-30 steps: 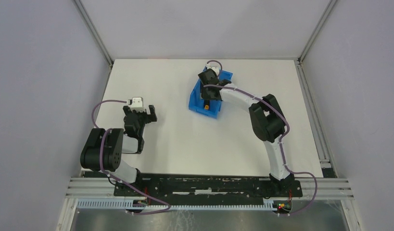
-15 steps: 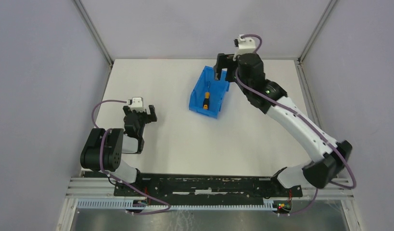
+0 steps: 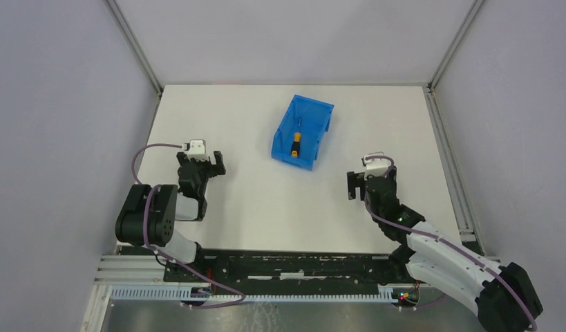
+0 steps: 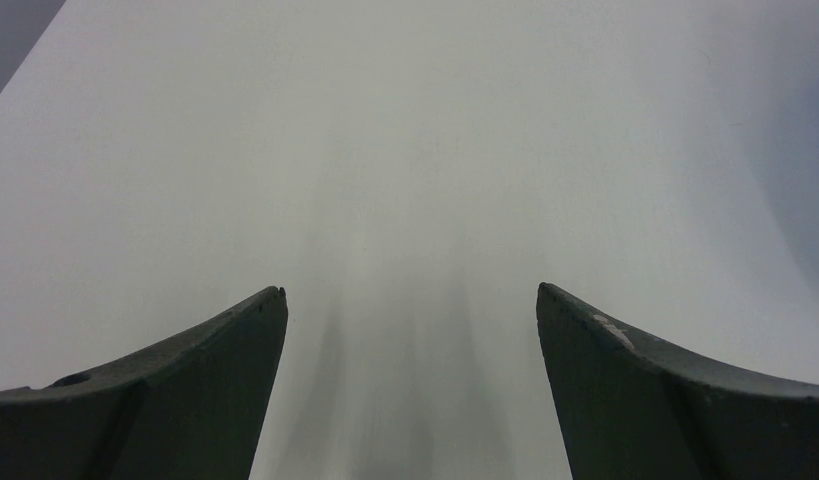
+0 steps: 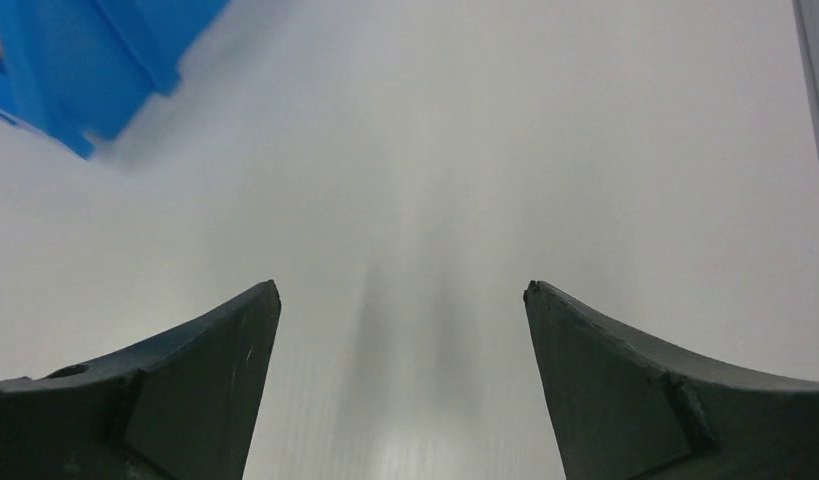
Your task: Put the screwdriver in the bin
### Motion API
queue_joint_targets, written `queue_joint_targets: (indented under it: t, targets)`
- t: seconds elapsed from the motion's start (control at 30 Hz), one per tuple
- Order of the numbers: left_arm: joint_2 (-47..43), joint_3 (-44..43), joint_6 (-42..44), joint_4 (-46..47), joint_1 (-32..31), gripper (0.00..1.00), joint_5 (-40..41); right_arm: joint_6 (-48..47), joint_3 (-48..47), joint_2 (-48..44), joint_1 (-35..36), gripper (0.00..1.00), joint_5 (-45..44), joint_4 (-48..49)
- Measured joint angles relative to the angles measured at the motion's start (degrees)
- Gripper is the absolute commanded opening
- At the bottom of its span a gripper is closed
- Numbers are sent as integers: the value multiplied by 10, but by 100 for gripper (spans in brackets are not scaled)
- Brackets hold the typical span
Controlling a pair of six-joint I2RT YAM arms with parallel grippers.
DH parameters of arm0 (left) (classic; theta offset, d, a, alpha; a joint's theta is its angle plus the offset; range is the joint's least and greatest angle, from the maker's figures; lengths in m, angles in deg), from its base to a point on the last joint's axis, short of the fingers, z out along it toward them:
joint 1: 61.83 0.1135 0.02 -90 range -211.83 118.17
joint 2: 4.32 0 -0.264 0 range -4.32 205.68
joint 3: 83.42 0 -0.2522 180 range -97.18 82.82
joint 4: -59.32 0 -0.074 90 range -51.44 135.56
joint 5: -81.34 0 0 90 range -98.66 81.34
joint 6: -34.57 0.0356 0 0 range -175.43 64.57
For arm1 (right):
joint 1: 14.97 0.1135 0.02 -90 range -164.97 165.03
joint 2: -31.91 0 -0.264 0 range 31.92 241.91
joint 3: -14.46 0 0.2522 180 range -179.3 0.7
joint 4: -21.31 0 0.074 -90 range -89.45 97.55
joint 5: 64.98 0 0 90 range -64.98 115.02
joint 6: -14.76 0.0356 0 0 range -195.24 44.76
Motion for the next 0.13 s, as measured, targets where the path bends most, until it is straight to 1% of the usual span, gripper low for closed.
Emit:
queue_joint_targets:
  t: [0.13]
  targets:
    - [0,0,0,0,0,100,0,2,85,-27,-1,98,-12,37]
